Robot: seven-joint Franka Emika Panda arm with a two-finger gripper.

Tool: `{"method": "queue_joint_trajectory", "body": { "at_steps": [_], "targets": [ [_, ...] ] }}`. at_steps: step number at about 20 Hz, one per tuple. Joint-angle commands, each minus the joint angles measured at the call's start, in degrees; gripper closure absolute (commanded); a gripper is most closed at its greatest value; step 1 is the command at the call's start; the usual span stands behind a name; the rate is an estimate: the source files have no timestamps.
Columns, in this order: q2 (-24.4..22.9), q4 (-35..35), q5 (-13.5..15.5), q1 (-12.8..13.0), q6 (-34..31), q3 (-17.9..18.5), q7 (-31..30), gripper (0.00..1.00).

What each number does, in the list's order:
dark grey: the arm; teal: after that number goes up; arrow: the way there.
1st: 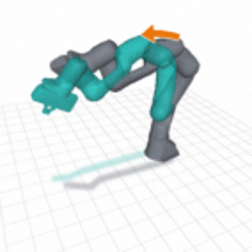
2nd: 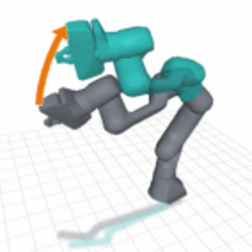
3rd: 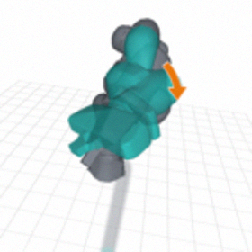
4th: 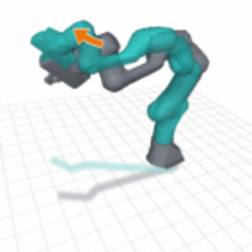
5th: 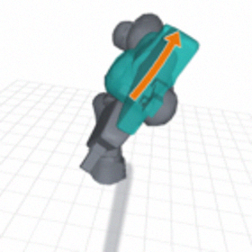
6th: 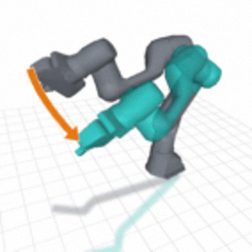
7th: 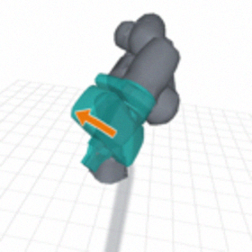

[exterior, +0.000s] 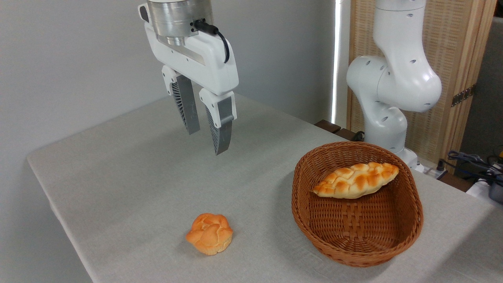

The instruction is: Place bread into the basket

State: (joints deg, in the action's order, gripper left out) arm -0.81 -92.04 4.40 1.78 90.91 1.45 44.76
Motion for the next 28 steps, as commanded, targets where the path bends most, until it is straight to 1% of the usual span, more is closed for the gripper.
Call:
{"method": "queue_joint_trajectory", "body": {
  "at_steps": [1, 3, 6, 8, 9, 17, 28],
  "targets": [
    [0.0, 0.1, -2.3, -1.6, 0.5, -2.0, -1.0, 0.0],
    [0.0, 0.1, -3.9, -1.3, 0.5, -2.1, -0.8, 0.0],
    [0.1, 0.2, -4.5, -1.3, 0.5, -2.0, -0.6, 0.0],
    [0.1, 0.2, -6.0, -1.1, 0.3, -2.1, -0.6, 0.0],
    [0.2, 0.2, -6.1, -1.0, 0.2, -2.0, -0.7, 0.0],
    [0.2, 0.2, -6.1, -1.1, 0.0, -2.0, -1.1, 0.0],
    [0.2, 0.2, -4.7, -1.1, 0.1, -2.0, -1.3, 0.0]
  ]
}}
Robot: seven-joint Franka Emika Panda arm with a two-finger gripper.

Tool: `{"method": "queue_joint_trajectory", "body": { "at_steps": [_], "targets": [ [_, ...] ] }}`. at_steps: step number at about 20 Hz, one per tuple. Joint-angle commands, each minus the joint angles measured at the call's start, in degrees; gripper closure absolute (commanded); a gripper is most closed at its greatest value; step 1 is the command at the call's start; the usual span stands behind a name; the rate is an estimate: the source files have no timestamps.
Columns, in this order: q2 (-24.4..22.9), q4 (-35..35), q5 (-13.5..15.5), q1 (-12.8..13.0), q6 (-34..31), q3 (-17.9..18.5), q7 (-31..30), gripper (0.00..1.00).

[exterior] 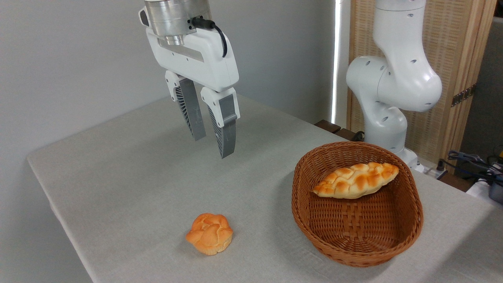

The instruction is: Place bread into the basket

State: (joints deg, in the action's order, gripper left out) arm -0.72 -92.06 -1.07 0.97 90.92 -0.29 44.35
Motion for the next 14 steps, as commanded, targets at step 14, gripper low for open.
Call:
{"method": "queue_joint_trajectory", "body": {
  "at_steps": [14],
  "targets": [
    [0.1, 0.2, 2.7, -0.3, 0.4, 0.2, -2.1, 0.0]
  ]
}}
